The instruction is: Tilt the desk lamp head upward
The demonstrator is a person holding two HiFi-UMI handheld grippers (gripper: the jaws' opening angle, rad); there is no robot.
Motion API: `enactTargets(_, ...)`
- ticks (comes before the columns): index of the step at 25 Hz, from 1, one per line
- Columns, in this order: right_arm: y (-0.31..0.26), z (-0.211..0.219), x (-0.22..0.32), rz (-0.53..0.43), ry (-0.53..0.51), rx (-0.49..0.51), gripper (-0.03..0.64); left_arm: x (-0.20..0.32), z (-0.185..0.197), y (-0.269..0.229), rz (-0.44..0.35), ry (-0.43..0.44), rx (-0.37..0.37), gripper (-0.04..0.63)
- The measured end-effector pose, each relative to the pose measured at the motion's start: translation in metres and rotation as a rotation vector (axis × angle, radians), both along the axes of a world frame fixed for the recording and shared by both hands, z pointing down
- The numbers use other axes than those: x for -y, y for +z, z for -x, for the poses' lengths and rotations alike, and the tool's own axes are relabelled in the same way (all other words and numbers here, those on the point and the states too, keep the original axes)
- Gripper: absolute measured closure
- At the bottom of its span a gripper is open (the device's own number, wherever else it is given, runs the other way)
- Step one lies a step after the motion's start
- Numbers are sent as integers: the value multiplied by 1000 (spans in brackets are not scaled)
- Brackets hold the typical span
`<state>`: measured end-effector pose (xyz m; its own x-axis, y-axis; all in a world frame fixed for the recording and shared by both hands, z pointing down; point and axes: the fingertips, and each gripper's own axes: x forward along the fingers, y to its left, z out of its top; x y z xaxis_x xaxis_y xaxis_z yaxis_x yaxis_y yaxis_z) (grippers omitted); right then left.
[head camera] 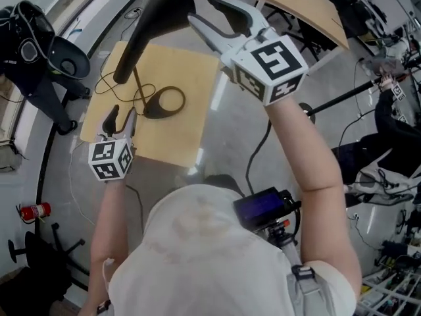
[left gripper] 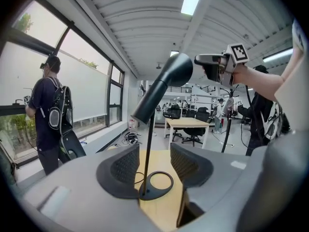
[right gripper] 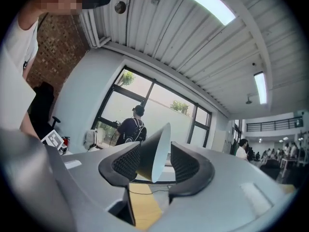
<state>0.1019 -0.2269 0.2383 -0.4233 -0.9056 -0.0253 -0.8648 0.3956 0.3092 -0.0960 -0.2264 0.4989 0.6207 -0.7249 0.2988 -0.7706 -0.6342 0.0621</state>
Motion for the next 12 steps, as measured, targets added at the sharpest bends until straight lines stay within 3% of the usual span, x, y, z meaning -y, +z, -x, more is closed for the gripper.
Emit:
enactTargets(5,50,-21,-23,83,-18,144,450,-36,1,3,-4,17,-47,438)
enactTargets(12,131,-32,-79,238,-183,254,520,-84,-17,-6,-20,70,-114,518)
